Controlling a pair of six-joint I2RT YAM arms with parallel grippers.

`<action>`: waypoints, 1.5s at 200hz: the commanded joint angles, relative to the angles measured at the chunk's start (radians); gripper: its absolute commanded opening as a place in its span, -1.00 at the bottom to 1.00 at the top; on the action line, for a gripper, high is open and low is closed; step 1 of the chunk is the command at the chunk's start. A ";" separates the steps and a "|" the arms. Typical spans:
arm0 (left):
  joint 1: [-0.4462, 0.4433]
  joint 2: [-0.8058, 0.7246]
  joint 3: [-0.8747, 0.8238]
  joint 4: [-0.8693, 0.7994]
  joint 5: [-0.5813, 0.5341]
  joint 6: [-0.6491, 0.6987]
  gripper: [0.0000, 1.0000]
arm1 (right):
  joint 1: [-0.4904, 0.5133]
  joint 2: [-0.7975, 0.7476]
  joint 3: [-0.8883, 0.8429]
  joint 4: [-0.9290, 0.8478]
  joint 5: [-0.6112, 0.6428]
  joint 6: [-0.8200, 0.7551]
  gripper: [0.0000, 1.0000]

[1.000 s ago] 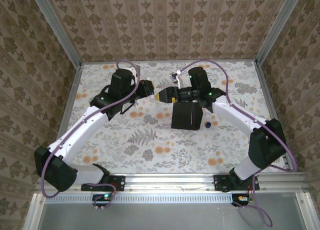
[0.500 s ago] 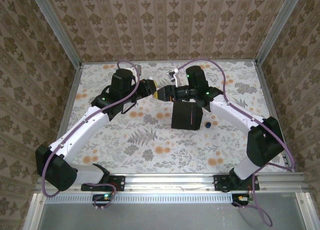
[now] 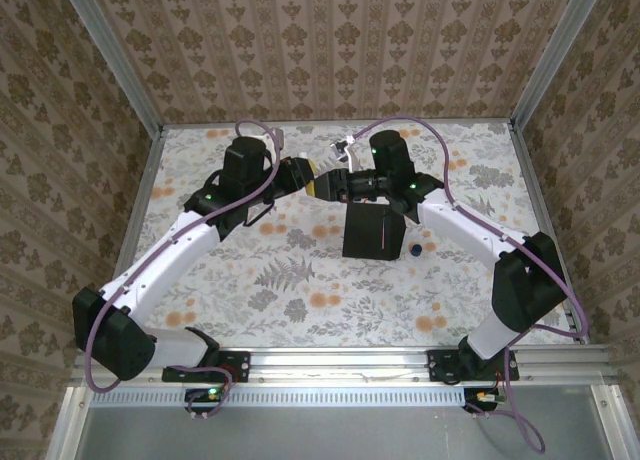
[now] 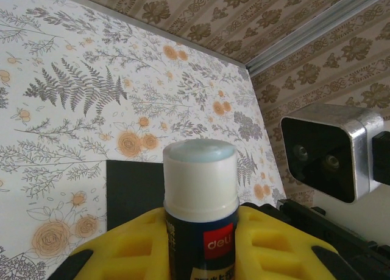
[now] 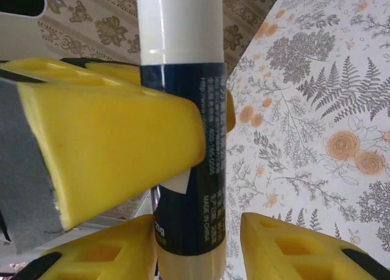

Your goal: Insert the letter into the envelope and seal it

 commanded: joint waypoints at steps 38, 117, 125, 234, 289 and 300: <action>0.009 0.004 -0.022 0.061 0.035 -0.033 -1.00 | 0.007 0.014 0.028 0.044 -0.033 0.026 -0.38; 0.056 -0.031 -0.063 0.144 0.096 -0.042 -1.00 | 0.002 -0.007 0.003 0.134 -0.090 0.099 -0.63; 0.063 -0.038 -0.071 0.172 0.116 -0.040 -1.00 | -0.003 -0.012 -0.002 0.164 -0.102 0.123 -0.63; 0.110 -0.005 -0.191 0.796 0.542 -0.158 -1.00 | -0.048 -0.044 0.013 0.637 -0.309 0.516 -0.59; 0.104 0.064 -0.204 1.093 0.650 -0.312 -1.00 | -0.054 -0.068 0.054 0.718 -0.357 0.576 -0.53; 0.104 0.071 -0.202 1.115 0.657 -0.325 -1.00 | -0.058 -0.070 0.057 0.714 -0.362 0.574 -0.53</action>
